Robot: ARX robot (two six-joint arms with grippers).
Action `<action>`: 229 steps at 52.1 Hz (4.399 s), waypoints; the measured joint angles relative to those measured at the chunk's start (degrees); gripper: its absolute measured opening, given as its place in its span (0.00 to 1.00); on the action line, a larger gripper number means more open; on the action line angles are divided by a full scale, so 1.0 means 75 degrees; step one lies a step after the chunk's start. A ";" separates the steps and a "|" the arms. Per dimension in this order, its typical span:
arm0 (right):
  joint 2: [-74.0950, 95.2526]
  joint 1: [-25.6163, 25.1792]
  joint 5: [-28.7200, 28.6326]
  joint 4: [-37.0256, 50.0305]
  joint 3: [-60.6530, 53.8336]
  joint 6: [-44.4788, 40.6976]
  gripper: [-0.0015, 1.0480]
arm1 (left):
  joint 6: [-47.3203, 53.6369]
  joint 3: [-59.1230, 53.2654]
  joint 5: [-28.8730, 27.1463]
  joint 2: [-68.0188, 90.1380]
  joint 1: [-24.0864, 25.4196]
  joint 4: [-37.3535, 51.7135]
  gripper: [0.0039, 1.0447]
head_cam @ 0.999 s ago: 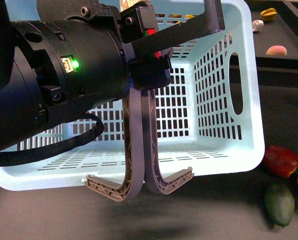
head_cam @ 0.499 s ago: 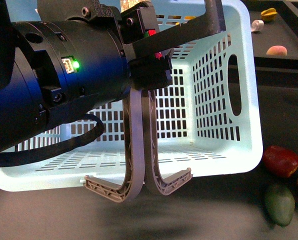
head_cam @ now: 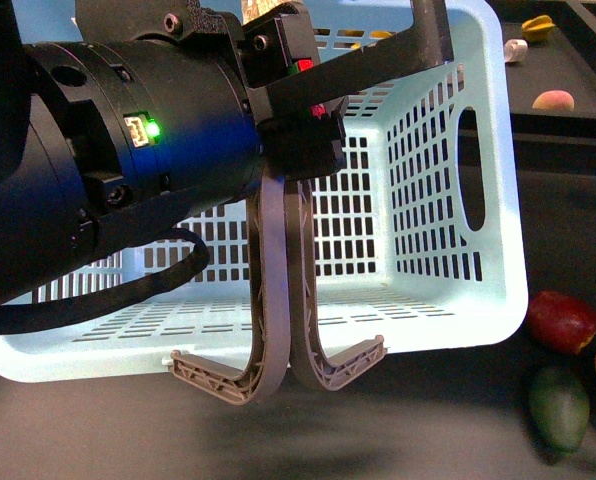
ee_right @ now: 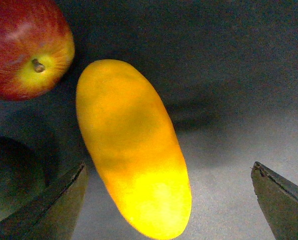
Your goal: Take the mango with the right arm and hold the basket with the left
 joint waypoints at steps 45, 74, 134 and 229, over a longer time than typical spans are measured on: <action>0.0804 0.0122 -0.0003 -0.0061 0.0694 -0.0064 0.56 | 0.0000 0.0000 0.0000 0.0000 0.0000 0.0000 0.05; -0.3789 0.0810 -0.2594 -0.0650 -0.1527 0.1577 0.53 | 0.0000 0.0000 0.0003 0.0000 0.0000 0.0000 0.05; -0.6916 0.6543 -0.0775 0.0085 -0.1422 0.4470 0.94 | 0.0035 -0.0003 0.0012 0.0000 0.0003 -0.0012 0.05; -1.6419 0.4092 0.1274 -0.2087 -0.6505 0.1856 0.02 | 0.0026 -0.0035 0.0003 0.0000 -0.0003 -0.0044 0.05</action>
